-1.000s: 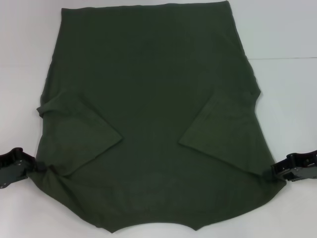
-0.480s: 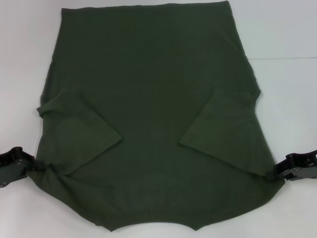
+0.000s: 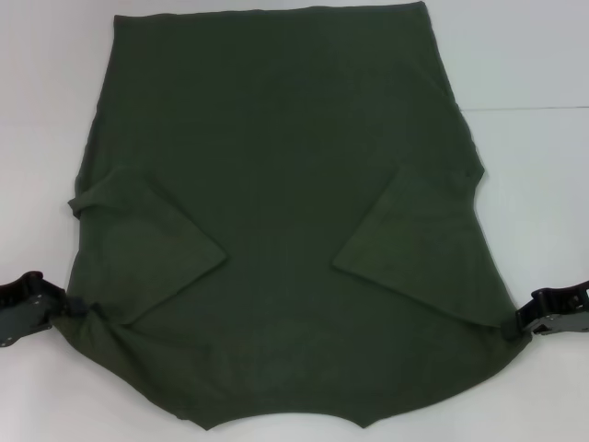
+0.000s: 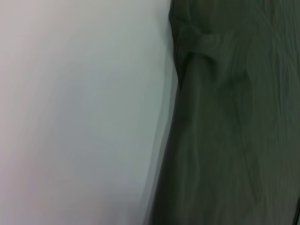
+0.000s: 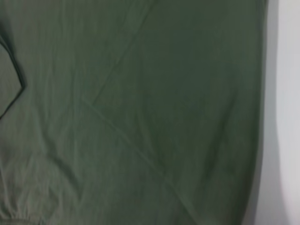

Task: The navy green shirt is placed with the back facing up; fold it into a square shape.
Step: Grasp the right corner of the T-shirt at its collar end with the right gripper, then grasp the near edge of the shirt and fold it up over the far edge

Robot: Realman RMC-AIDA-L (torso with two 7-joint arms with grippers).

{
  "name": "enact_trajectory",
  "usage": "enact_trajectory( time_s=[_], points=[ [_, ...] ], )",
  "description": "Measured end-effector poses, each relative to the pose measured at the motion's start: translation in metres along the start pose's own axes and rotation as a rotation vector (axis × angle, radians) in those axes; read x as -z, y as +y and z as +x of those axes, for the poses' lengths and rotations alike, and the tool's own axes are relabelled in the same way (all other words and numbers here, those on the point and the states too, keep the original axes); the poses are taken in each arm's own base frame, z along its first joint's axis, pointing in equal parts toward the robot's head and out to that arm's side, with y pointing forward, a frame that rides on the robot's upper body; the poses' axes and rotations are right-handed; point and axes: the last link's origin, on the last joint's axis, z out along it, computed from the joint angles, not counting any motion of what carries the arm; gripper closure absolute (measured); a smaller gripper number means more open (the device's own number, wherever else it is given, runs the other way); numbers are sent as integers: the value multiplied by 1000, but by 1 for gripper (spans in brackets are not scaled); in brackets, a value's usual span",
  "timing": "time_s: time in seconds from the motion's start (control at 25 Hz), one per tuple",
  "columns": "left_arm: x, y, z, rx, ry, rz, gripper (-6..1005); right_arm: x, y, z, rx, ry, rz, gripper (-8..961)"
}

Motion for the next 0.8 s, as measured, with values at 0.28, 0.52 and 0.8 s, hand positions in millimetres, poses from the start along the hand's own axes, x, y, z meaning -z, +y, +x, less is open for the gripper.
enact_trajectory(
  time_s=[0.28, 0.52, 0.8],
  points=[
    [0, 0, 0, -1, 2, 0, 925, -1, 3, -3, 17, -4, -4, 924],
    [0, 0, 0, 4, 5, -3, 923, -1, 5, -5, 23, -9, -6, 924],
    [-1, 2, 2, 0, 6, -9, 921, 2, 5, -8, 26, -16, -6, 924]
  ],
)
